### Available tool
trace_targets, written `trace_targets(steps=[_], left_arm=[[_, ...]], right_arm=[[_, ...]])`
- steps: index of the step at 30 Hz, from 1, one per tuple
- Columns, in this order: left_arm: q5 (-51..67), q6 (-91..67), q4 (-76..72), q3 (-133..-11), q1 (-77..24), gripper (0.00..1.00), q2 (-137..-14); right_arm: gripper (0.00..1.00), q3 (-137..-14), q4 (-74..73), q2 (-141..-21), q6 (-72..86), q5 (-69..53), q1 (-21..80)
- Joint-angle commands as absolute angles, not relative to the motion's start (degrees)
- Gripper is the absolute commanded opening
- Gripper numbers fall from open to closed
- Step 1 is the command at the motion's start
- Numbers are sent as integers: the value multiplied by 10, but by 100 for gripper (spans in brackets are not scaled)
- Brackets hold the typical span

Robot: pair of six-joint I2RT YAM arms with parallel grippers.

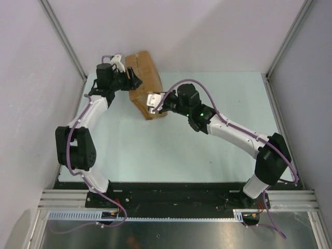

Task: Unpack the express box
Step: Cut the express box at the center of the board.

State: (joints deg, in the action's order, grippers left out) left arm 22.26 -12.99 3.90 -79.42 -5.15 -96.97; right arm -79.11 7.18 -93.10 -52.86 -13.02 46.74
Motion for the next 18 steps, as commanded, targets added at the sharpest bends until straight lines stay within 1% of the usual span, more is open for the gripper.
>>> trace_targets(steps=[1,5,7,8,10,12,16,17,18], left_arm=[[300,-88,30,-816,-48,63,-1000],[369,-76,30,-824,-48,61,-1039],[408,-73,30,-835,-48,60,-1055],[421,-73,31,-839,-48,57,-1061],[443,-81,30,-852,-48,55,-1074],[452,-91,30,-862,-48,57,-1071],[432,-105,29,-926,-47,67,-1050],[398,-106,29,-937,-47,75,-1047],[375,-110,28,-946,-47,77,-1044]], right_arm=[[0,-797,93,-932,-584,-99,490],[0,-797,112,-940,-565,-96,498],[0,-800,145,-940,-527,-84,492],[0,-815,151,-940,-511,-73,489],[0,-828,150,-941,-453,-52,470],[0,-831,155,-939,-419,-39,455],[0,-818,167,-935,-320,-17,427],[0,-810,184,-935,-297,-5,418],[0,-805,205,-934,-279,-1,413]])
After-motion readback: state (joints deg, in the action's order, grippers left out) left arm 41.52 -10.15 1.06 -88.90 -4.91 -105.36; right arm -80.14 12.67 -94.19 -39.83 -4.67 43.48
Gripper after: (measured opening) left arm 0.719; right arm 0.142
